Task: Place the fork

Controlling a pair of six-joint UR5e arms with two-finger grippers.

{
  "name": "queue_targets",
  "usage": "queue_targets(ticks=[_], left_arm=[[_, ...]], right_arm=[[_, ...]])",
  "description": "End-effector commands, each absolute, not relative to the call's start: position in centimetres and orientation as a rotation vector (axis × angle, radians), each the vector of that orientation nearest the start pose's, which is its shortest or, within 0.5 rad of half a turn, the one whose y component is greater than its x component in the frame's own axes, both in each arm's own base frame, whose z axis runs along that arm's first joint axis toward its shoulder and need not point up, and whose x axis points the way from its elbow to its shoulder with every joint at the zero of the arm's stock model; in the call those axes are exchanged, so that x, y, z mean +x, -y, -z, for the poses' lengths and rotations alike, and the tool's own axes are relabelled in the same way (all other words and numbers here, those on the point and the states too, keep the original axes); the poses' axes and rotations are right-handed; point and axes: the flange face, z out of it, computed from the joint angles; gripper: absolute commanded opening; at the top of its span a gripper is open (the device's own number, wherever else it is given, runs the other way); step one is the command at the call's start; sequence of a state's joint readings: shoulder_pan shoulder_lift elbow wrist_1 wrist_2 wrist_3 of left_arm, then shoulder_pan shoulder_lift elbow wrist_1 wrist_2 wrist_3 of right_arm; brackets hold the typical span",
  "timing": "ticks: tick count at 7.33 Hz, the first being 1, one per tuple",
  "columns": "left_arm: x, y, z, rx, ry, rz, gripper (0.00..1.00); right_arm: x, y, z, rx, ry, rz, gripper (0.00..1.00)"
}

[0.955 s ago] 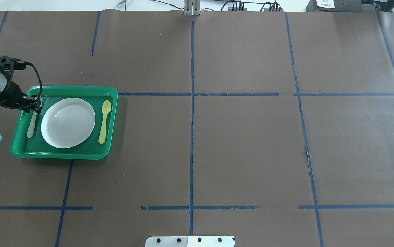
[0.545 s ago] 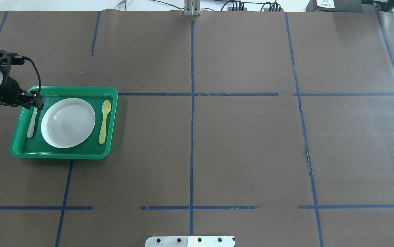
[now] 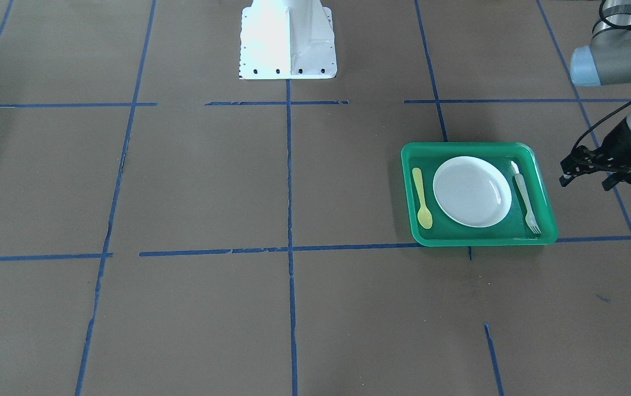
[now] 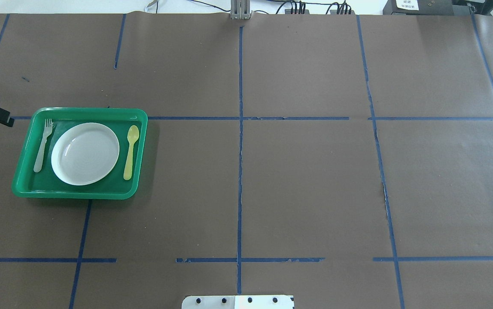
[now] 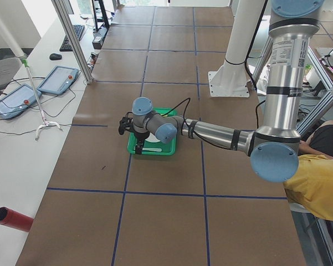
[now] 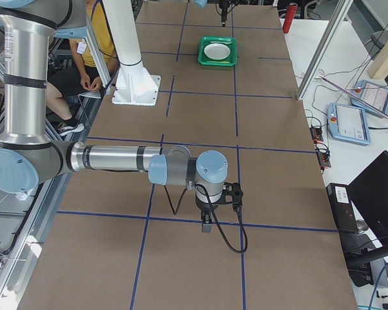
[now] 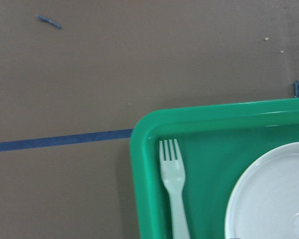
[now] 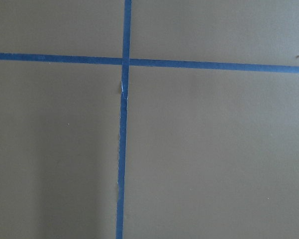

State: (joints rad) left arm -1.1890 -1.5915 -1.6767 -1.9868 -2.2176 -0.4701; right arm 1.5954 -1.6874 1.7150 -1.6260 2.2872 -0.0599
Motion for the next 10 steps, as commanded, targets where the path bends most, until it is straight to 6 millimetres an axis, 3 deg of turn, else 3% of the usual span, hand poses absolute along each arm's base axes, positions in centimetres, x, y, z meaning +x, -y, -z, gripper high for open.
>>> queue_targets(ticks=[1,3,5,6,10], left_arm=[[2.3,51.3,-59.4,0.26,-0.719,-0.15,1.0],[-4.8,51.4,-60.7,0.232,-0.694,-0.093,1.0],[-6.8,52.4,-59.0,0.192,-0.743,-0.086,1.0],[-7.7,52.3,-59.4,0.207,-0.736,-0.115,1.0],[-8.2,51.1,-62.4,0.124,-0.746,-0.075,1.0]], right_arm=[[7.9,43.8,-65.2,0.004,0.717,0.025,1.0],[7.9,43.8,-65.2,0.004,0.717,0.024,1.0],[7.9,43.8,-65.2,0.004,0.717,0.024,1.0],[7.9,43.8,-65.2,0.004,0.717,0.024,1.0],[7.9,43.8,-65.2,0.004,0.717,0.025,1.0]])
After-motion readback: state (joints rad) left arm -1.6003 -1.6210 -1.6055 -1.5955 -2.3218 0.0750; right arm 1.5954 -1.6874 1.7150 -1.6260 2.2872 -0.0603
